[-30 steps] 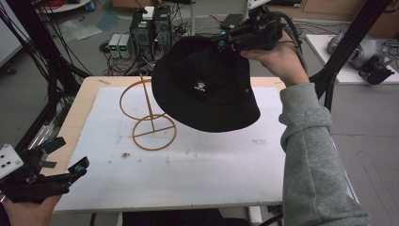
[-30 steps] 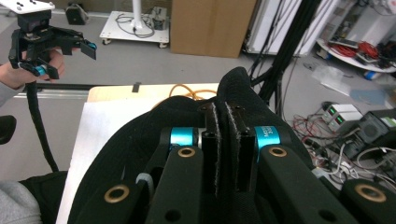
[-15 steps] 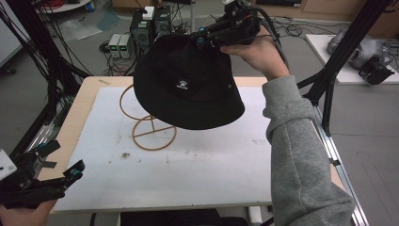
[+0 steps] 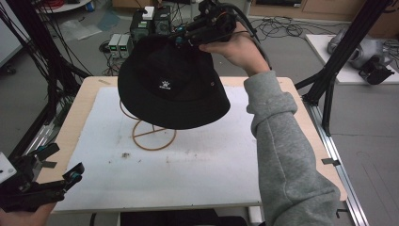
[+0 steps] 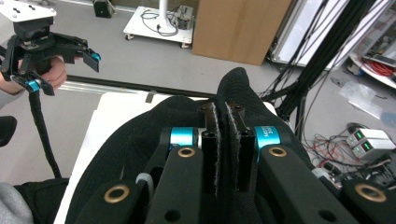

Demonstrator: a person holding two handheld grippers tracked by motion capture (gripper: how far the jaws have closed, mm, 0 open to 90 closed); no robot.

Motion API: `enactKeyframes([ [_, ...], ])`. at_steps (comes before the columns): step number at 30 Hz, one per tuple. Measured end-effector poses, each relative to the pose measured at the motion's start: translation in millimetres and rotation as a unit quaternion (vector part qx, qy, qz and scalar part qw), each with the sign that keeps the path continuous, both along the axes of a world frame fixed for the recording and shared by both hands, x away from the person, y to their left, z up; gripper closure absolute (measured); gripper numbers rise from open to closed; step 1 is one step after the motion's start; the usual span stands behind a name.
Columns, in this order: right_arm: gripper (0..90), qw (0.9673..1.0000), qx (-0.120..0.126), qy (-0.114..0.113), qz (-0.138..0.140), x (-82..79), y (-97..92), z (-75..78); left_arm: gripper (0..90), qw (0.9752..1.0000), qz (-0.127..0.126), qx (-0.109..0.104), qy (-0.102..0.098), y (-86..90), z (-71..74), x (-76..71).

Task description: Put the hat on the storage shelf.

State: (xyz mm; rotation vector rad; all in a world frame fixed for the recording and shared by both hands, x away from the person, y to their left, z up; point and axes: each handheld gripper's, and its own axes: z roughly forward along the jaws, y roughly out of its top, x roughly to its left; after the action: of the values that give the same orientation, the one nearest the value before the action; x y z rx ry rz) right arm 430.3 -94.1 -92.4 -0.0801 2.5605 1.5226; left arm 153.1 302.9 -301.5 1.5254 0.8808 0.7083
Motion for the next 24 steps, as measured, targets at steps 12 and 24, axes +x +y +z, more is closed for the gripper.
enactKeyframes([
  [12,85.9,0.9999,-0.015,-0.006,0.003,13.0,40.2,-11.2,6.3,1.0,0.006,0.0,-0.002,1.9,0.5,-5.6],
  [24,85.9,0.9994,-0.028,-0.005,0.021,27.4,72.9,-33.6,6.3,0.9999,0.01,-0.001,-0.001,4.8,0.1,-8.9],
])
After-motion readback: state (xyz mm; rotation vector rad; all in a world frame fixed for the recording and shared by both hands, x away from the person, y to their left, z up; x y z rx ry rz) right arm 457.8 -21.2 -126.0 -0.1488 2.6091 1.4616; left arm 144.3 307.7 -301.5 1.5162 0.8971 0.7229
